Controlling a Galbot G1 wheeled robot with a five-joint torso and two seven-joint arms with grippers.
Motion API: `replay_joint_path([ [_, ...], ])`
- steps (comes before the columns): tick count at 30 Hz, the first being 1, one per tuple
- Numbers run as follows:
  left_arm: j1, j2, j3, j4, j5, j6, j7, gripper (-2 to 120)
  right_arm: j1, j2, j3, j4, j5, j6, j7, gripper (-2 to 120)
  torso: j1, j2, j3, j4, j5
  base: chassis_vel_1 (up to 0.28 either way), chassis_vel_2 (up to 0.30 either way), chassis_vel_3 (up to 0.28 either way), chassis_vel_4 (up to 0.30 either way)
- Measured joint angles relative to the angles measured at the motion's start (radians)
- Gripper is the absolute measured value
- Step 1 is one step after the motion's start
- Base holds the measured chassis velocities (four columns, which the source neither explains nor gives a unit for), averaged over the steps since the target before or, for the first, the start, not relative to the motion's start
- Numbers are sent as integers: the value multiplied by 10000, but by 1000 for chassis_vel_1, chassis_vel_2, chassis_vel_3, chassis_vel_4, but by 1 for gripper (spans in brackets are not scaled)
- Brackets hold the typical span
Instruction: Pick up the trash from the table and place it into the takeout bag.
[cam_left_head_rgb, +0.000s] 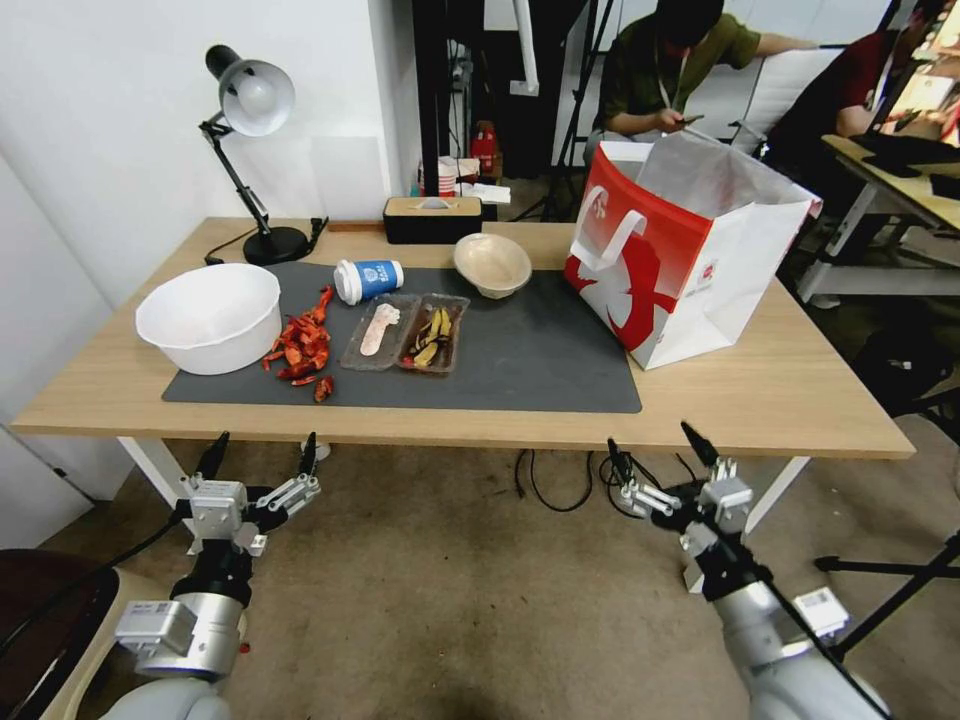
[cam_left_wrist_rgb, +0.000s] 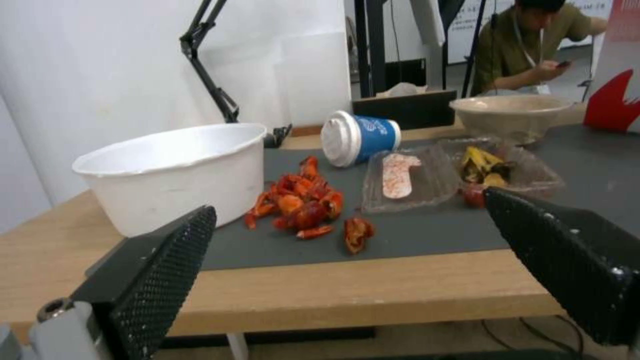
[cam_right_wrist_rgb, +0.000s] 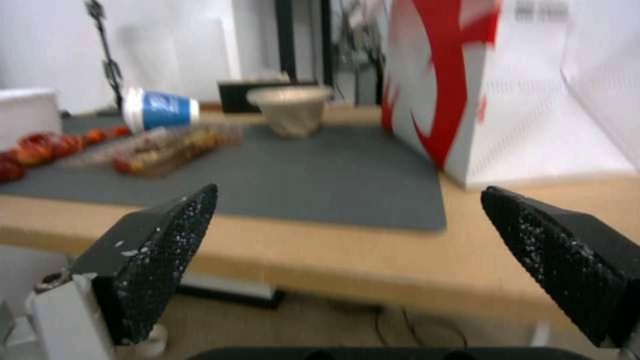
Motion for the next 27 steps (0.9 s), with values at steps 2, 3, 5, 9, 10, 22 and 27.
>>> replay_joint_path([
  [2, 41, 10, -40, -30, -7, 67, 8, 100, -95, 73, -99, 49, 81, -198, 157, 100, 0, 0, 0, 0, 0, 0, 0, 0, 0],
  [3, 83, 10, -45, -61, -8, 96, 13, 100, -130, 125, -179, 51, 105, -305, 230, 100, 0, 0, 0, 0, 1, 0, 0, 0, 0],
  [5, 154, -8, -59, -110, 54, 220, 17, 100, -137, 163, -261, 56, 129, -435, 335, 100, 0, 0, 1, 0, 2, 0, 0, 0, 0],
  [9, 230, -23, -109, -211, 178, 495, 25, 100, -146, 183, -361, 139, 165, -668, 447, 100, 0, 0, 1, 0, 0, 0, 0, 0, 0],
  [10, 230, -23, -109, -211, 178, 495, 25, 100, -146, 183, -361, 139, 165, -668, 447, 100, 0, 0, 1, 0, 0, 0, 0, 0, 0],
  [22, 370, -64, -174, -405, 300, 743, 98, 100, -241, 245, -564, 374, 143, -1063, 565, 100, 2, 0, 1, -1, 1, 0, 0, 0, 0],
  [27, 399, -85, -164, -426, 364, 753, 123, 100, -250, 232, -546, 415, 149, -1165, 626, 100, 2, -1, 1, -1, 2, 0, 0, 0, 0],
])
